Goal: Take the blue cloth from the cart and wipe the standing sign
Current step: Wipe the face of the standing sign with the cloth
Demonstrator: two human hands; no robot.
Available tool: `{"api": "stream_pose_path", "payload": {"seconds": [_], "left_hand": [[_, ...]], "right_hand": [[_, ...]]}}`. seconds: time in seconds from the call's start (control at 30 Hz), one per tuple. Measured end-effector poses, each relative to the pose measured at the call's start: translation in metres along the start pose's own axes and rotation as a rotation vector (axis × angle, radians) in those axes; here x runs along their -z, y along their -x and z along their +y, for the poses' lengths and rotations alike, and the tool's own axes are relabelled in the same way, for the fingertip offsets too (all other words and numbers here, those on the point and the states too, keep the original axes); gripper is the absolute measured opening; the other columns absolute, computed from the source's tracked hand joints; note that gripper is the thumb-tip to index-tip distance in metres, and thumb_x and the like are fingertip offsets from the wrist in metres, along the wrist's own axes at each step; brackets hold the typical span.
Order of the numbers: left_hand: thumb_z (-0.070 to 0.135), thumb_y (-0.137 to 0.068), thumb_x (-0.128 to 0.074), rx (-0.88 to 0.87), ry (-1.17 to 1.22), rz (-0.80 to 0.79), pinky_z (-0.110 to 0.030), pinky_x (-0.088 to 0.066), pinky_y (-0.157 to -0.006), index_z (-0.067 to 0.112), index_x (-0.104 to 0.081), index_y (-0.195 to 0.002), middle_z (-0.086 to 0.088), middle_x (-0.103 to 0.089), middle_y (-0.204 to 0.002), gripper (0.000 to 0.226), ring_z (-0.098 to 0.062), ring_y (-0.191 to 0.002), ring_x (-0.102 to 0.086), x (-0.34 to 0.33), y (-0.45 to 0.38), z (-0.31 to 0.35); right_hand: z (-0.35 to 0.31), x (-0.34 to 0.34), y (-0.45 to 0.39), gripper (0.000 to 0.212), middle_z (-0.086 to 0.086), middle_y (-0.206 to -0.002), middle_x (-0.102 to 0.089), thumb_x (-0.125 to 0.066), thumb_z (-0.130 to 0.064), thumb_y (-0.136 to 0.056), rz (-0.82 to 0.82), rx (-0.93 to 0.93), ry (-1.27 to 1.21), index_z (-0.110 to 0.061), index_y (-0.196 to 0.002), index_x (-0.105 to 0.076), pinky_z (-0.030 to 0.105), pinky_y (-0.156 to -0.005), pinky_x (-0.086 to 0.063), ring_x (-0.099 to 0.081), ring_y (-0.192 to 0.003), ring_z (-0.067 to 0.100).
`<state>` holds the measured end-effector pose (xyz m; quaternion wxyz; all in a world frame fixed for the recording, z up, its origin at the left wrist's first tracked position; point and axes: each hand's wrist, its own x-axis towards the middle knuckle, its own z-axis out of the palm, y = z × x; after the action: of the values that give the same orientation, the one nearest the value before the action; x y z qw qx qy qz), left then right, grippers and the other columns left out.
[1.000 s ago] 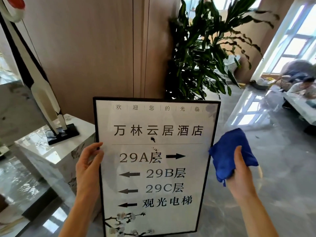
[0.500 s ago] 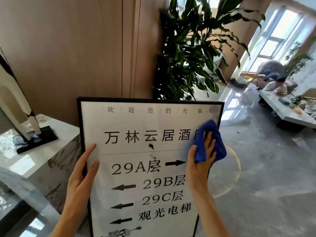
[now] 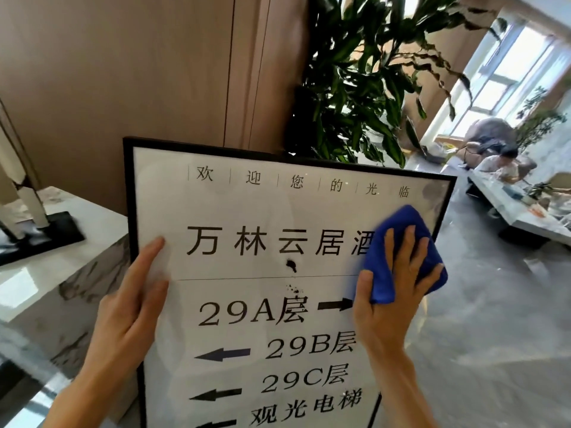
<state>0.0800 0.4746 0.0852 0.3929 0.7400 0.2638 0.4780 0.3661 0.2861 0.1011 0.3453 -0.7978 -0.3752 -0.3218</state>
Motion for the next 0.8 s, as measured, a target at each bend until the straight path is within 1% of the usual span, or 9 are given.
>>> {"api": "stream_pose_path", "payload": {"seconds": [0.07,0.13,0.27,0.4,0.47,0.6,0.67,0.73,0.8], "left_hand": [[0.07,-0.096,-0.035,0.009,0.022,0.045,0.003,-0.047,-0.069,0.062,-0.036,-0.14,0.054,-0.053,-0.113,0.044,0.026,-0.093,-0.057,-0.003,0.0,-0.005],[0.068,-0.097,-0.036,0.001,0.038,0.093,0.001,-0.048,-0.07,0.061,-0.039,-0.139,0.051,-0.054,-0.116,0.043,0.024,-0.093,-0.058,-0.006,0.0,-0.01],[0.042,-0.102,-0.04,-0.04,0.006,0.134,0.003,-0.046,-0.072,0.06,-0.04,-0.139,0.049,-0.054,-0.118,0.041,0.024,-0.093,-0.057,-0.012,0.002,-0.018],[0.032,-0.102,-0.038,-0.079,-0.025,0.138,0.003,-0.042,-0.063,0.058,-0.038,-0.141,0.043,-0.059,-0.095,0.047,0.018,-0.073,-0.056,-0.011,0.003,-0.023],[0.031,-0.103,-0.037,-0.094,-0.032,0.129,0.002,-0.041,-0.063,0.058,-0.036,-0.142,0.044,-0.058,-0.095,0.048,0.017,-0.072,-0.054,-0.011,0.002,-0.022],[0.028,-0.102,-0.038,-0.111,-0.048,0.123,0.0,-0.039,-0.062,0.057,-0.035,-0.144,0.038,-0.059,-0.089,0.051,0.013,-0.065,-0.052,-0.011,-0.001,-0.022],[0.028,-0.103,-0.038,-0.127,-0.029,0.12,0.001,-0.04,-0.065,0.055,-0.035,-0.145,0.038,-0.06,-0.092,0.05,0.013,-0.066,-0.054,-0.01,0.0,-0.023],[0.027,-0.103,-0.038,-0.133,-0.017,0.114,0.002,-0.042,-0.071,0.051,-0.037,-0.147,0.045,-0.059,-0.101,0.05,0.017,-0.076,-0.056,-0.01,0.002,-0.024],[0.025,-0.103,-0.039,-0.122,-0.001,0.105,0.003,-0.042,-0.077,0.04,-0.039,-0.149,0.05,-0.056,-0.107,0.049,0.022,-0.088,-0.056,-0.011,0.001,-0.022]], "right_hand": [[0.002,-0.005,-0.004,0.059,0.0,-0.171,-0.01,-0.022,-0.05,-0.105,0.031,0.02,0.005,-0.033,-0.161,-0.013,0.055,-0.125,0.008,-0.006,-0.158,0.03],[-0.001,-0.011,-0.004,0.058,0.002,-0.17,-0.013,-0.022,-0.049,-0.106,0.062,0.018,-0.023,-0.034,-0.161,-0.015,0.056,-0.125,0.005,-0.008,-0.157,0.031],[-0.012,-0.019,-0.004,0.055,0.001,-0.169,-0.014,-0.02,-0.048,-0.107,0.1,-0.006,-0.037,-0.035,-0.16,-0.015,0.057,-0.125,0.002,-0.007,-0.157,0.029],[-0.037,-0.029,-0.002,0.056,0.004,-0.169,-0.016,-0.019,-0.048,-0.107,0.09,-0.033,-0.028,-0.034,-0.16,-0.016,0.062,-0.123,-0.002,-0.007,-0.157,0.029],[-0.054,-0.033,0.001,0.056,0.006,-0.169,-0.017,-0.018,-0.048,-0.107,0.083,-0.012,-0.013,-0.032,-0.16,-0.016,0.064,-0.122,-0.005,-0.008,-0.157,0.031],[-0.084,-0.041,0.012,0.055,0.0,-0.17,-0.011,-0.02,-0.048,-0.107,0.04,0.106,0.005,-0.037,-0.16,-0.011,0.061,-0.123,-0.005,-0.009,-0.157,0.032],[-0.097,-0.045,0.024,0.056,-0.004,-0.17,-0.006,-0.022,-0.048,-0.107,-0.003,0.193,0.009,-0.036,-0.16,-0.012,0.06,-0.123,-0.005,-0.009,-0.157,0.033],[-0.105,-0.047,0.035,0.057,-0.005,-0.17,-0.005,-0.024,-0.049,-0.106,-0.056,0.294,0.024,-0.035,-0.161,-0.014,0.06,-0.123,-0.005,-0.008,-0.157,0.032],[-0.102,-0.044,0.042,0.058,-0.006,-0.17,-0.005,-0.026,-0.049,-0.106,-0.113,0.399,0.052,-0.034,-0.161,-0.014,0.059,-0.123,-0.006,-0.008,-0.157,0.03]]}}
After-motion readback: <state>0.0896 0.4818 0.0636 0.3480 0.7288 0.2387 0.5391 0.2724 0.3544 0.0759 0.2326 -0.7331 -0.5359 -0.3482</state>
